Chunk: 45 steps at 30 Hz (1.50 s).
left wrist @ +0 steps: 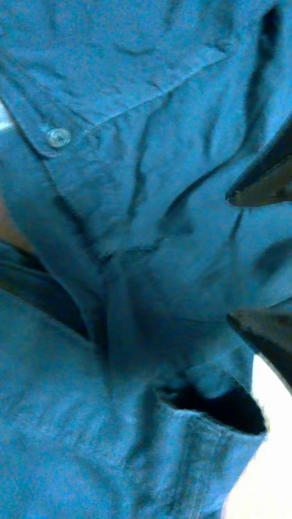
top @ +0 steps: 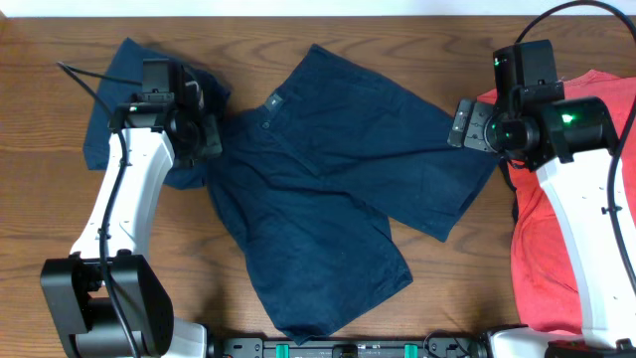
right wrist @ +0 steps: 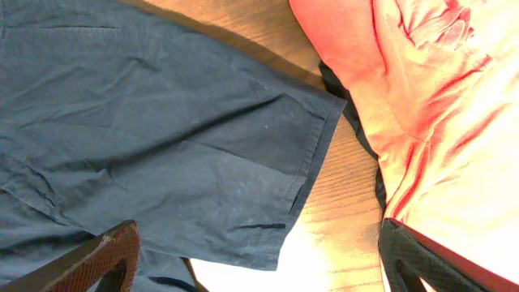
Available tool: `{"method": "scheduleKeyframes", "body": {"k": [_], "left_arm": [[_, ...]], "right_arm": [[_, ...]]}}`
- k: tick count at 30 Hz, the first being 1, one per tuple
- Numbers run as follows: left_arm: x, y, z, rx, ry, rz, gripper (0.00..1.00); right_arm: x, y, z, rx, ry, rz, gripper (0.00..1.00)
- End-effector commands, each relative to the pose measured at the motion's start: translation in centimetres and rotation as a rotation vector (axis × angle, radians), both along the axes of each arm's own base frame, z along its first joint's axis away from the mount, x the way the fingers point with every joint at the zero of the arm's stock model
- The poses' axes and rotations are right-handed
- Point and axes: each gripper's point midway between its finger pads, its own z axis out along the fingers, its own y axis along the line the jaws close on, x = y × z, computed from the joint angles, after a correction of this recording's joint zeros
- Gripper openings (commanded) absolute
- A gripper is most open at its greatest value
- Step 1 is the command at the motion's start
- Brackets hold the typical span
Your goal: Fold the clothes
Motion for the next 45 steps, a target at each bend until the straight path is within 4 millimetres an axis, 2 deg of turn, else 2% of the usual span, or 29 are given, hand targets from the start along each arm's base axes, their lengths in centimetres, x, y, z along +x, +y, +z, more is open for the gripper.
{"method": "scheduleKeyframes", "body": {"k": [1, 5, 7, 8, 10, 12, 14, 15, 16, 18, 19, 22, 24, 27, 32, 35, 40, 43, 45], "left_arm": [[-0.4, 0.1, -0.1, 0.011, 0.023, 0.001, 0.48], [-0.5, 0.0, -0.1, 0.005, 0.028, 0.000, 0.47], [-0.7, -0.4, -0.1, -0.013, 0.033, -0.008, 0.34], [-0.8, -0.5, -0.2, -0.020, 0.038, -0.010, 0.25], [-1.1, -0.9, -0.2, -0.040, 0.051, -0.018, 0.13], [-1.4, -1.2, -0.2, -0.051, 0.060, -0.030, 0.12], [-1.5, -1.5, 0.0, -0.065, 0.057, -0.060, 0.16], [-1.6, -1.6, 0.1, -0.068, 0.055, -0.060, 0.31], [-1.6, -1.6, 0.4, -0.068, 0.047, -0.060, 0.39], [-1.6, -1.6, 1.2, -0.069, 0.022, -0.062, 0.48], [-1.6, -1.7, 1.7, -0.069, 0.008, -0.063, 0.51], [-1.8, -1.7, 3.6, -0.066, -0.051, -0.065, 0.58], [-2.1, -1.7, 5.2, -0.064, -0.098, -0.066, 0.63], [-2.4, -1.7, 7.0, -0.061, -0.153, -0.068, 0.66], [-3.0, -2.2, 9.0, -0.085, -0.214, -0.083, 0.67], [-3.1, -2.6, 9.5, -0.105, -0.227, -0.092, 0.67], [-3.1, -2.8, 9.5, -0.119, -0.226, -0.094, 0.67], [-3.2, -2.8, 9.5, -0.120, -0.224, -0.094, 0.67], [-3.3, -2.8, 9.4, -0.120, -0.219, -0.094, 0.67]], "right_arm": [[0.5, -0.8, -1.8, -0.003, 0.055, -0.055, 0.90], [1.0, -1.4, -4.1, 0.004, 0.126, -0.089, 0.80], [1.1, -1.7, -5.4, 0.010, 0.172, -0.099, 0.56], [1.2, -1.9, -6.0, 0.013, 0.192, -0.106, 0.48], [1.4, -2.6, -7.4, 0.016, 0.236, -0.132, 0.39], [1.6, -3.6, -9.0, 0.021, 0.281, -0.171, 0.32], [1.8, -4.7, -10.6, 0.040, 0.321, -0.211, 0.33], [2.1, -5.1, -11.5, 0.062, 0.339, -0.222, 0.34], [2.4, -5.3, -12.4, 0.084, 0.355, -0.216, 0.36], [2.9, -5.8, -14.1, 0.115, 0.380, -0.215, 0.38], [3.1, -6.3, -14.9, 0.116, 0.390, -0.227, 0.36], [4.3, -7.7, -16.9, 0.130, 0.385, -0.254, 0.21], [5.6, -8.4, -17.6, 0.148, 0.346, -0.240, 0.18], [7.9, -9.4, -17.6, 0.189, 0.249, -0.238, 0.17], [10.5, -10.6, -17.3, 0.192, 0.142, -0.243, 0.06], [10.8, -10.4, -18.5, 0.192, 0.150, -0.237, 0.02], [10.9, -10.0, -22.2, 0.194, 0.209, -0.235, 0.01], [10.3, -10.7, -24.2, 0.170, 0.253, -0.253, 0.01], [9.7, -12.0, -25.1, 0.116, 0.279, -0.282, 0.01]]}}
